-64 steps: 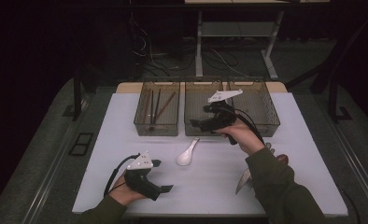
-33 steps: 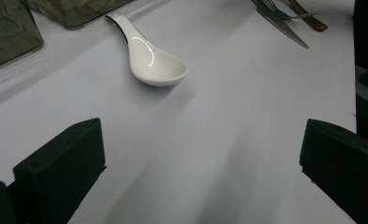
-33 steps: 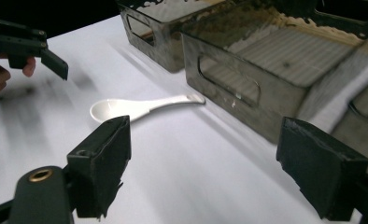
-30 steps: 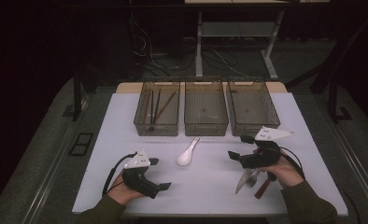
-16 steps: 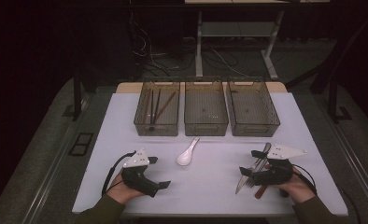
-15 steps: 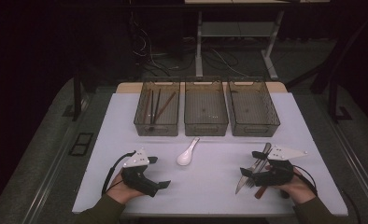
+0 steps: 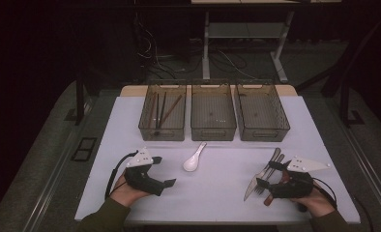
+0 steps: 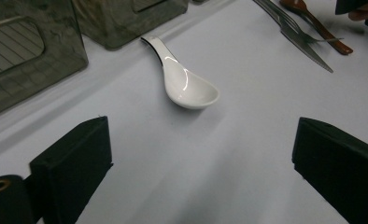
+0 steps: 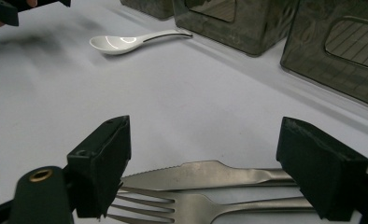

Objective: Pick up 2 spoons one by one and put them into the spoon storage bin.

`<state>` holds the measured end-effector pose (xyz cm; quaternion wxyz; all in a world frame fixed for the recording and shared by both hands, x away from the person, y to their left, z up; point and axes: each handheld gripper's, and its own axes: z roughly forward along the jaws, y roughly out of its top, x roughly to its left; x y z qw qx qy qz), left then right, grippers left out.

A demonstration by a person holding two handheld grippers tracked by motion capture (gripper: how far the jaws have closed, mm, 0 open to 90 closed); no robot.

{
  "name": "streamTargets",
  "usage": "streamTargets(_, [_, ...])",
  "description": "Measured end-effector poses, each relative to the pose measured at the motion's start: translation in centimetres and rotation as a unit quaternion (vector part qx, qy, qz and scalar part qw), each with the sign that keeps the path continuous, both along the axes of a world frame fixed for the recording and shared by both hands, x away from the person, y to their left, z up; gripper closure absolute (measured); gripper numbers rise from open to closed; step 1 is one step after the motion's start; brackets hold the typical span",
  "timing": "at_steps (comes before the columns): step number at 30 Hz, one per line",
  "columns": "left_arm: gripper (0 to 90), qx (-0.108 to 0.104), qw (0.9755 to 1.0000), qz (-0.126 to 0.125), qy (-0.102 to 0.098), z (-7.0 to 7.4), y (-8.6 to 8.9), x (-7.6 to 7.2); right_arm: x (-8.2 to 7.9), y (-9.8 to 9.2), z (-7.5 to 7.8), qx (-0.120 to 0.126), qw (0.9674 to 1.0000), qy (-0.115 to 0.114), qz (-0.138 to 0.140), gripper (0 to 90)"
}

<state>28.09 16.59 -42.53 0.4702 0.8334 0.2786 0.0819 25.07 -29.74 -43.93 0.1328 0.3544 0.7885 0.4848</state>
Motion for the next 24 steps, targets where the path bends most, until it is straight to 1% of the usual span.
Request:
streamTargets(4, [12.1, 0.003, 1.0000, 0.005, -0.005, 0.4, -0.4, 0.8, 0.1, 0.0, 0.0, -0.001, 1.0000, 0.003, -0.002, 17.6])
streamTargets(5, [15.2, 0.003, 1.0000, 0.006, -0.005, 0.4, -0.5, 1.0, 0.0, 0.0, 0.0, -0.002, 1.0000, 0.003, -0.001, 17.6])
streamTargets(7, [17.0, 0.002, 0.9999, 0.010, -0.002, 0.4, -0.8, 1.4, 0.0, 0.1, 0.1, -0.002, 1.0000, 0.005, 0.000, 17.6])
streamTargets(8, [19.6, 0.002, 1.0000, 0.008, -0.001, 0.4, -0.9, 1.7, 0.0, 0.1, 0.0, -0.002, 1.0000, 0.005, -0.001, 17.6])
streamTargets(11, [27.2, 0.006, 0.9999, 0.012, 0.004, 0.4, -1.3, 2.3, 0.1, 0.1, 0.0, -0.002, 1.0000, 0.007, -0.002, 17.6])
streamTargets(12, [30.3, 0.004, 0.9999, 0.013, 0.005, 0.4, -1.4, 2.6, 0.2, 0.1, 0.0, -0.003, 1.0000, 0.007, -0.002, 17.6])
streamTargets(16, [40.5, -0.001, 0.9996, 0.018, 0.024, 0.2, -2.1, 3.8, 0.1, 0.1, 0.1, 0.001, 1.0000, 0.007, -0.002, 17.6])
streamTargets(18, [42.4, -0.001, 0.9993, 0.019, 0.032, 0.0, -2.6, 4.2, 0.1, 0.1, 0.1, 0.000, 1.0000, 0.007, -0.001, 17.6])
streamTargets(22, [44.6, 0.004, 0.9992, 0.017, 0.036, -0.2, -3.4, 4.9, 0.1, 0.2, 0.0, -0.003, 1.0000, 0.008, 0.000, 17.6])
streamTargets(24, [45.0, 0.003, 0.9991, 0.016, 0.039, -0.3, -3.8, 5.2, 0.1, 0.2, 0.0, -0.003, 1.0000, 0.009, 0.000, 17.6])
